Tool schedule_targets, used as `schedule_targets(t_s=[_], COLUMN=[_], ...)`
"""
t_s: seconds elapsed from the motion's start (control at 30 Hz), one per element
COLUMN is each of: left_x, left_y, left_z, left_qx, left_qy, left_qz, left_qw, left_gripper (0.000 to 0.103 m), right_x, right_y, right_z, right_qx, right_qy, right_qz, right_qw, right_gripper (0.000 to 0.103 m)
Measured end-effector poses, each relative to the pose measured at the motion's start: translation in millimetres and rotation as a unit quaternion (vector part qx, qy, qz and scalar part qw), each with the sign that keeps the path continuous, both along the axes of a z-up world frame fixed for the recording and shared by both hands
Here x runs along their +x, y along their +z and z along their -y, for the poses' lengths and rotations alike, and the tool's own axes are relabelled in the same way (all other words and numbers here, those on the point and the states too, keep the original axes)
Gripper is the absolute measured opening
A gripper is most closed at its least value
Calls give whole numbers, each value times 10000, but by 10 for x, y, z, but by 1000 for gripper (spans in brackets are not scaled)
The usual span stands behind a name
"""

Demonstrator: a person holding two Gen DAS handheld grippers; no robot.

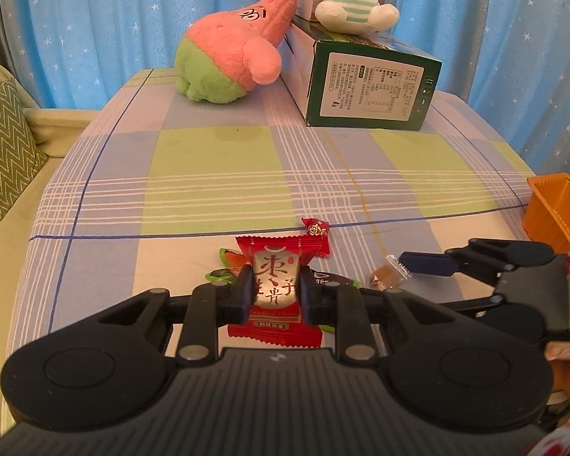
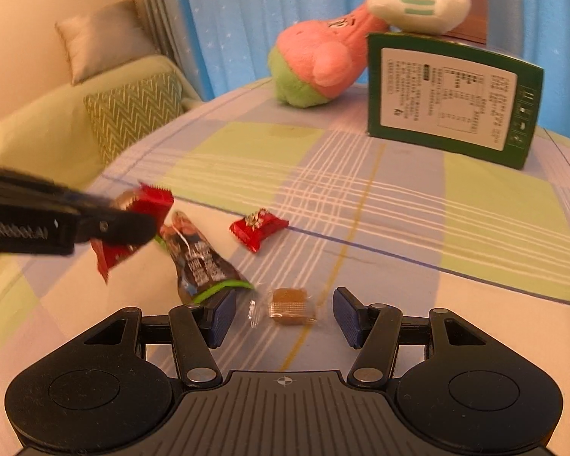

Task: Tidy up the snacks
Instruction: 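Grasp the red printed candy with the left gripper while the right gripper grasps the brown square candy, then carry both candies over the orange tray and open both grippers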

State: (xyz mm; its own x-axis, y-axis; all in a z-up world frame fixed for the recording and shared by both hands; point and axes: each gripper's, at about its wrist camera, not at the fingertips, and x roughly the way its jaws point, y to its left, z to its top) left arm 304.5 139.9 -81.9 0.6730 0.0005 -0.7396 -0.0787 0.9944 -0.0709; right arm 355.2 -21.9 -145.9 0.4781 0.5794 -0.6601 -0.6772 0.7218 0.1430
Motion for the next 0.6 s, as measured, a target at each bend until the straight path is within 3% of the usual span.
schedule_targets(t_s=[0.07, 0.2, 0.33, 0.6], left_x=[3, 10, 13, 27], left_y=[-1, -5, 7, 40], left_z=[3, 14, 77, 205], left_qx=[-11, -27, -23, -78], left_qy=[-4, -23, -118, -250], left_qz=[2, -11, -3, 32], left_qw=[10000, 10000, 9999, 9997], left_gripper=[22, 22, 22, 22], right_x=[-36, -54, -46, -36], right_y=[-15, -23, -9, 163], right_z=[-30, -23, 11, 263], right_qx=[-136, -233, -263, -69], right_qy=[74, 56, -60, -426], right_qz=[156, 245, 200, 122], right_qw=[9998, 9994, 9994, 9990], right_gripper=[57, 38, 31, 30])
